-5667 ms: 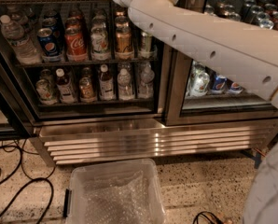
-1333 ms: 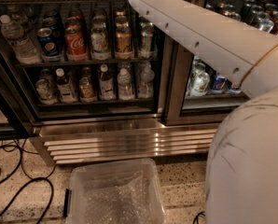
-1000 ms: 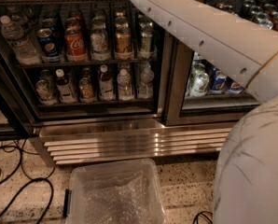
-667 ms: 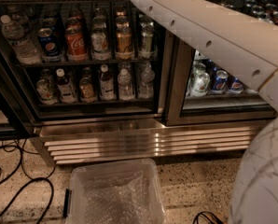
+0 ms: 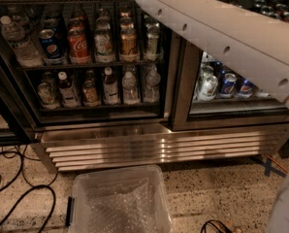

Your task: Pick pepsi can from top shelf of fridge

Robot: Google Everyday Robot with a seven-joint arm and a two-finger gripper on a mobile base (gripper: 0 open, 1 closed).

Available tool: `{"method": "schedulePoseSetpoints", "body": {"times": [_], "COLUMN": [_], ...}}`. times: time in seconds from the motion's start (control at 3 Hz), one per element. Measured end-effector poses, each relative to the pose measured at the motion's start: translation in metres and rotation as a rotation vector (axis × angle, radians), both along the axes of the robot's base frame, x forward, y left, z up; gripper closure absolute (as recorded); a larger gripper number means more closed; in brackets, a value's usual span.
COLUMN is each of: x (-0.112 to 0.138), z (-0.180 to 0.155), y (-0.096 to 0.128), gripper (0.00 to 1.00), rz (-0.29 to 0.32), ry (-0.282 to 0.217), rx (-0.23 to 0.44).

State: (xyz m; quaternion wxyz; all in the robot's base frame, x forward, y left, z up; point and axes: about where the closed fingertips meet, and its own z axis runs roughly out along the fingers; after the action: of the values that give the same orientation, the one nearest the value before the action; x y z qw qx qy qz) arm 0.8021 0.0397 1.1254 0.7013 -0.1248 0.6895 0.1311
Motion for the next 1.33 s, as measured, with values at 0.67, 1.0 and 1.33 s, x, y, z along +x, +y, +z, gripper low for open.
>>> {"method": "schedulePoseSetpoints", "body": {"times": [0.67, 1.0, 1.33], "x": [-0.077, -0.107, -0.108], "z": [-0.03, -0.051, -0.05], "y": [-0.001, 0.004, 0.005], "gripper": [1.0, 1.0, 1.0], "rz": [-0.035, -0.034, -0.031], "ry": [0.156, 0.226, 0.216], "rx": [0.107, 0.139, 0.113]}}
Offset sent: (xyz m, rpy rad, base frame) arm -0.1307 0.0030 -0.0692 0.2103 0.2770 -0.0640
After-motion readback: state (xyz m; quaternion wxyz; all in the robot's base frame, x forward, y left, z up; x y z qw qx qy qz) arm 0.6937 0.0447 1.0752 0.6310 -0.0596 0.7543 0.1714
